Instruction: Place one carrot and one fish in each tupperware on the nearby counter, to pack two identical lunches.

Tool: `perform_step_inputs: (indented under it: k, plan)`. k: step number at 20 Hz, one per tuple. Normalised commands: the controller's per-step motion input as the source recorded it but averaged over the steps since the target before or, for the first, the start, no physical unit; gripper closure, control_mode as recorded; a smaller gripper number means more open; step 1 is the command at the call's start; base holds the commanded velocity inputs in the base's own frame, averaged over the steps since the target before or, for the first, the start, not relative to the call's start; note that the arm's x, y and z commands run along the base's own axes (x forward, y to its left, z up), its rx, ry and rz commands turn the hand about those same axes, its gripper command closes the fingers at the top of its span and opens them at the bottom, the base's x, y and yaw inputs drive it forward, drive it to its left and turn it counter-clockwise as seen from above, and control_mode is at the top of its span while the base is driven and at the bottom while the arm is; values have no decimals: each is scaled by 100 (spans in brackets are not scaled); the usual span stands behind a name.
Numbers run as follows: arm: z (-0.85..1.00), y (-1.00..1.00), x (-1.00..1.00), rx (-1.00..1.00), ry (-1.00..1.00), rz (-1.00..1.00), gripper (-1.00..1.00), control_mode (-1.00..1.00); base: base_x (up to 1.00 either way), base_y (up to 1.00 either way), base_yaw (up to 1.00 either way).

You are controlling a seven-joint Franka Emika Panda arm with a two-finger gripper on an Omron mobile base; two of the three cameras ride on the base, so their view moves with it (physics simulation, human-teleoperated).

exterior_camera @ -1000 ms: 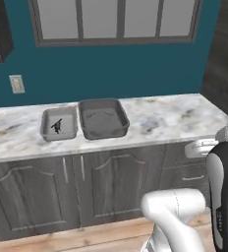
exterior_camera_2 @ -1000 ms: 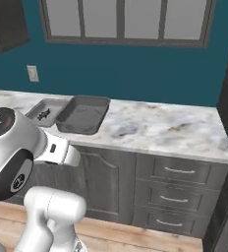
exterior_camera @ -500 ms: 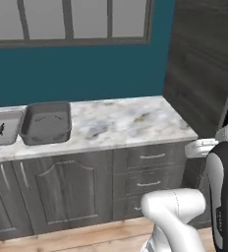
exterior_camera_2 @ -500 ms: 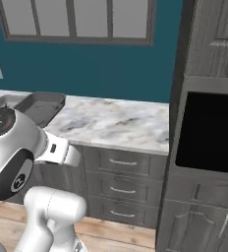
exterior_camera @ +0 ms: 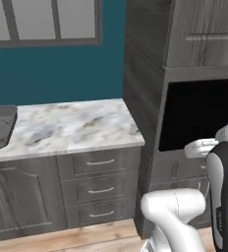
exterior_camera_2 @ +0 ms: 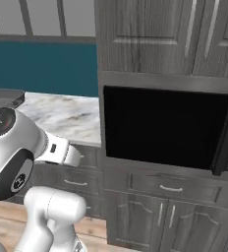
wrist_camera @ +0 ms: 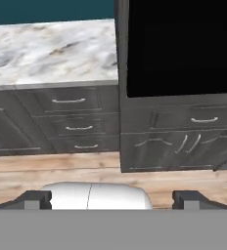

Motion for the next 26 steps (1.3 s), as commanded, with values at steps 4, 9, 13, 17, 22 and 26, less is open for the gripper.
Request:
perform_step_inputs:
  k: [4, 9, 13, 17, 22, 26]
  plan:
    - [0, 0, 0, 0, 0, 0, -100, 100, -12, -100, 0]
    - [0, 0, 0, 0, 0, 0, -100, 100, -14, -100, 0]
    - [0, 0, 0, 0, 0, 0, -100, 100, -13, -100, 0]
    - [0, 0, 0, 0, 0, 0, -100, 100, -7, -100, 0]
    - [0, 0, 0, 0, 0, 0, -100, 100, -2, -100, 0]
    - [0, 0, 0, 0, 0, 0, -100, 100, 0, -100, 0]
